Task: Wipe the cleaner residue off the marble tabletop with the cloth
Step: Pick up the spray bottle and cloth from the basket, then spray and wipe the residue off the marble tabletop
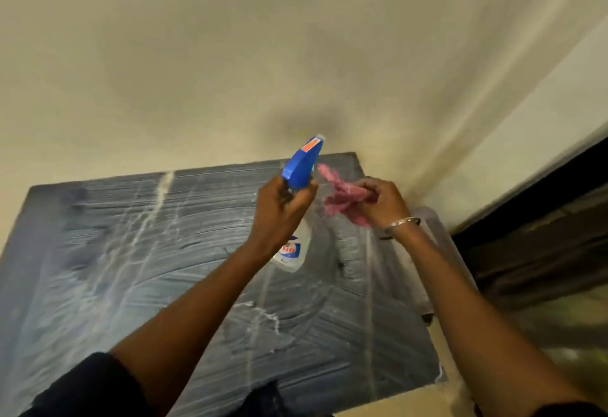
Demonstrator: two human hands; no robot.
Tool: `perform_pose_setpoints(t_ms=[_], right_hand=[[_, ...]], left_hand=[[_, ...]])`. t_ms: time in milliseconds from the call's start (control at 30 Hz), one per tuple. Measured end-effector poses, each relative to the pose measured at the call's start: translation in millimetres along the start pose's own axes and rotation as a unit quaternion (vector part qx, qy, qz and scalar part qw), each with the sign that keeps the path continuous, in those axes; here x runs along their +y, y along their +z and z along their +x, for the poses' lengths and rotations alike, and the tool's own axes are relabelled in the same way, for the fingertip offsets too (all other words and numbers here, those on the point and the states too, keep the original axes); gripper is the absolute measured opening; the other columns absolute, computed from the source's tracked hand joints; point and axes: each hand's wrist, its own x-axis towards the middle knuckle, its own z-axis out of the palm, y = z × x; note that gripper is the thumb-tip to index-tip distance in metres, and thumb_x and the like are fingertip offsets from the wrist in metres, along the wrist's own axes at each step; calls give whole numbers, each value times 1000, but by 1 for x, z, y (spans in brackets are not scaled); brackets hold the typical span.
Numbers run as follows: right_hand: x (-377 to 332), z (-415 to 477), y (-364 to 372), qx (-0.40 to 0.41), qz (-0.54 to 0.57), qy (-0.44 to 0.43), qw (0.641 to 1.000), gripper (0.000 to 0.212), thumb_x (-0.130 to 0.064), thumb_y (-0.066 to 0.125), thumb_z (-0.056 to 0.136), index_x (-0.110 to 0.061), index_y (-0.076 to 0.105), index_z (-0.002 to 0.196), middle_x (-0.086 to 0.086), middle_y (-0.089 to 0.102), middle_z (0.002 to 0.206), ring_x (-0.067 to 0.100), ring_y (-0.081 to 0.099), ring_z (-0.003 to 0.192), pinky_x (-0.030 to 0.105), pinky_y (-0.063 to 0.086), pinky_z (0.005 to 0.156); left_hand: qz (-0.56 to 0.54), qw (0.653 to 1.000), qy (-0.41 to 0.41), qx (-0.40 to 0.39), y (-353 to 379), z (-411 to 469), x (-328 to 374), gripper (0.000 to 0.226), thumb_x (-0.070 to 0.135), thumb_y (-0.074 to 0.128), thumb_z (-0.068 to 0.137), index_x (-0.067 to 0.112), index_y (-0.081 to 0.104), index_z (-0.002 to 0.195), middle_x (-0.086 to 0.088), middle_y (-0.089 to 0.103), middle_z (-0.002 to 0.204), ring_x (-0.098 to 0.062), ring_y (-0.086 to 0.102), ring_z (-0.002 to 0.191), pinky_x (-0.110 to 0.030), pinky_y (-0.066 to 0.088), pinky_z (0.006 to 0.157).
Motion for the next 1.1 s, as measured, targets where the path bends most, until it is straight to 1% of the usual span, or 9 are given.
perform_pose_setpoints(t_ms=[133,233,533,667,733,833,933,1033,1100], right_hand=[[-29,-8,91,7,-104,-81,991,34,15,66,70,-14,77,83,15,47,135,24,47,126,32,38,104],[-49,-22,150,-46,-128,-60,989,48,19,61,69,-25,76,79,13,43,143,21,46,127,24,33,106],[-81,-61,270,-64,37,62,995,40,15,50,62,-11,74,81,12,61,120,20,57,114,30,44,98],[-98,-71,292,-17,309,199,930,19,-6,56,64,-3,71,75,9,70,96,19,64,82,31,54,69],[-108,-73,295,-17,307,172,936,11,-6,67,78,-9,70,88,11,69,101,17,66,75,31,55,62],[-109,-66,299,-49,255,110,959,62,5,67,70,-14,52,127,1,59,120,11,64,94,33,57,71],[-110,-62,305,-33,379,240,893,68,21,61,75,-1,42,136,7,67,107,21,70,84,40,59,68],[-110,-62,303,-42,447,307,839,34,19,54,80,1,60,108,11,72,79,21,71,64,34,58,53],[-111,-62,302,-32,466,325,822,29,15,53,83,-9,63,97,8,72,74,23,70,64,40,59,58]], left_hand=[[34,999,-31,21,-98,-33,-21,24,14,66,89,1,54,74,-1,43,57,-8,40,52,-21,33,53],[63,996,-45,32,-162,-58,-39,21,21,64,85,2,56,79,-15,49,65,-10,45,57,-24,36,58],[71,986,-82,123,-276,-111,-66,8,12,69,83,14,70,90,11,49,53,-4,42,48,-18,36,51],[79,986,-94,116,-294,-119,-73,29,35,80,78,25,68,103,9,64,74,-2,58,63,-14,46,62],[81,986,-105,102,-300,-121,-74,34,35,80,78,23,68,107,9,66,78,-1,61,67,-12,48,65],[99,984,-116,90,-304,-120,-72,21,30,78,80,19,69,97,0,68,74,-9,62,63,-26,53,67],[105,981,-122,105,-305,-118,-65,13,23,77,81,20,65,82,-6,65,70,-7,58,59,-21,52,63],[107,980,-131,101,-303,-116,-57,14,23,77,82,15,65,81,0,61,64,-6,54,53,-18,48,58],[103,982,-134,85,-301,-117,-54,11,23,76,84,21,68,91,-6,65,69,-15,57,57,-24,50,60]])
